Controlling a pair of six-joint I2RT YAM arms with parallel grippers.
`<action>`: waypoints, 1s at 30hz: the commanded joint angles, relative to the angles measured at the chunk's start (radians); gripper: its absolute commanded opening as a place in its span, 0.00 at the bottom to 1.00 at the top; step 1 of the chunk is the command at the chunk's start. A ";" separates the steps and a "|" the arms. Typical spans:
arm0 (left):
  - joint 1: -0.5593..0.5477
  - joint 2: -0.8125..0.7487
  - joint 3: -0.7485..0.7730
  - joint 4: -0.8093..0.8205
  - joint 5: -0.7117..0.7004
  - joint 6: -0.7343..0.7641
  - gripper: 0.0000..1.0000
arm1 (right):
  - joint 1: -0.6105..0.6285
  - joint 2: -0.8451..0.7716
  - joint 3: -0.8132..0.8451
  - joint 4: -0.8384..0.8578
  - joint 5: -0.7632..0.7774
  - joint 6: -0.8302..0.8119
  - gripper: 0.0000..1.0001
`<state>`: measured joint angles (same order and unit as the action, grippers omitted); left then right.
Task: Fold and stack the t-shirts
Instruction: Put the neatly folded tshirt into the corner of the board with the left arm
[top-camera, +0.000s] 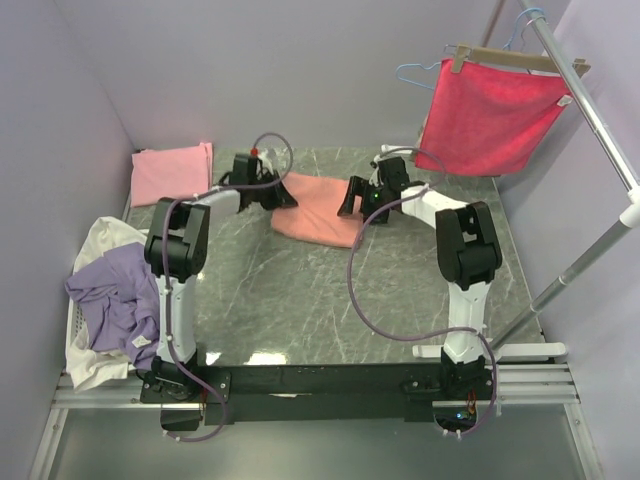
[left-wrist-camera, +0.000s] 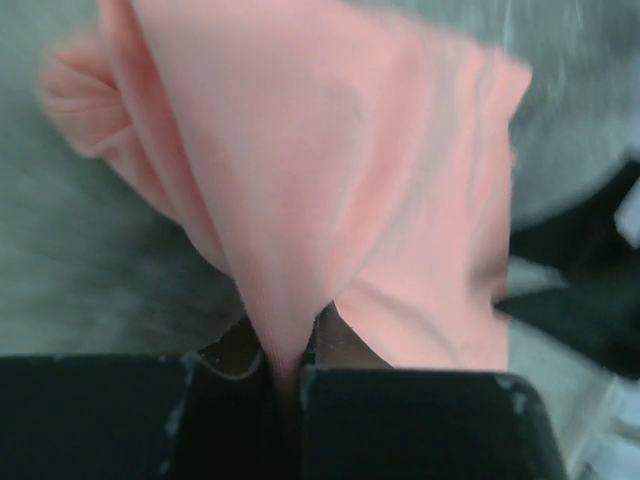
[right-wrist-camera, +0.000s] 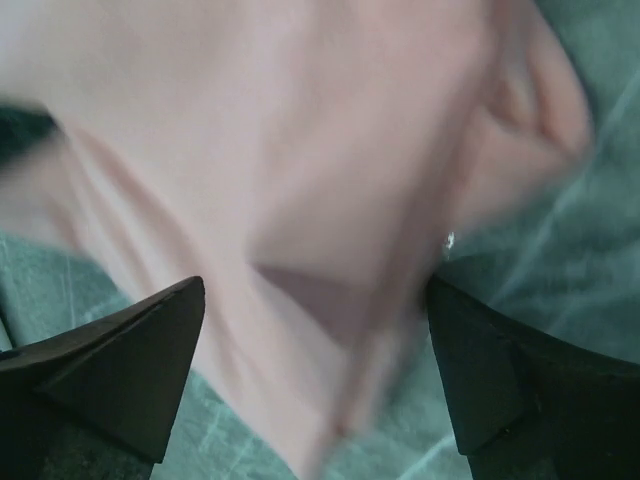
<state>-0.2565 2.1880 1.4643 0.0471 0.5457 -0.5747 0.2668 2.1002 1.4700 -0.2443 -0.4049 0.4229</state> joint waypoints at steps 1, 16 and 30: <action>0.118 -0.112 0.227 -0.228 -0.228 0.156 0.01 | 0.012 -0.141 -0.095 -0.004 0.023 -0.032 1.00; 0.483 -0.048 0.498 -0.388 -0.441 0.314 0.01 | 0.055 -0.151 -0.139 -0.010 -0.029 -0.046 1.00; 0.557 -0.013 0.452 -0.405 -0.782 0.267 0.99 | 0.092 -0.143 -0.131 -0.046 0.001 -0.058 1.00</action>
<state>0.2958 2.2086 1.9308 -0.3687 -0.0917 -0.2794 0.3511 1.9888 1.3258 -0.2741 -0.4294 0.3824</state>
